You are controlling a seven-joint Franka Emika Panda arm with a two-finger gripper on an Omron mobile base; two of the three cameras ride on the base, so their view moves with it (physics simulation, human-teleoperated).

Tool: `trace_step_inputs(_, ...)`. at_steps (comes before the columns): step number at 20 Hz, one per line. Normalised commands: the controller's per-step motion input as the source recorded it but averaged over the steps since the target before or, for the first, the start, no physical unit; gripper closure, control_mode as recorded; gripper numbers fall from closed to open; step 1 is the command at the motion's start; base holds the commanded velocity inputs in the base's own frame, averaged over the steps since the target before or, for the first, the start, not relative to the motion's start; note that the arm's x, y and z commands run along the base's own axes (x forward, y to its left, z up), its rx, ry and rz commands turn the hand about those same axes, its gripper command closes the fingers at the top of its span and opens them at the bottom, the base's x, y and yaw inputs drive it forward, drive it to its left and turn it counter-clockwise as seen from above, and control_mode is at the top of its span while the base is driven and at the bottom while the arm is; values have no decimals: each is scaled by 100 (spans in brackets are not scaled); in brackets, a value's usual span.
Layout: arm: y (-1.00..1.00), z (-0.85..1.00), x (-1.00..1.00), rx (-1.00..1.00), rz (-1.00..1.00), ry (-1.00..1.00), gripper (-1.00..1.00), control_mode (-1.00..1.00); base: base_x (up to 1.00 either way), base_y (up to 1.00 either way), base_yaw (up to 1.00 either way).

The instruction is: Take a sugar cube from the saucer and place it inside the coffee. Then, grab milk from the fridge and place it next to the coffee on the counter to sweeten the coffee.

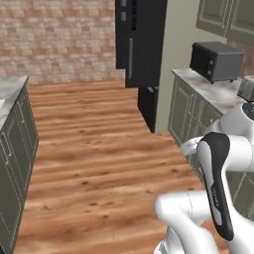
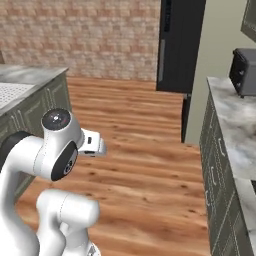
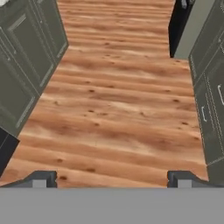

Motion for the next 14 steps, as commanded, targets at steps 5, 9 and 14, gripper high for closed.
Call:
trace_step_inputs(5,0,0,0,0,0,0,-100,100,100,0,11)
trace_step_inputs(9,0,0,0,0,0,0,-100,100,100,0,10)
trace_step_inputs(14,0,0,0,0,0,0,-100,100,100,0,9)
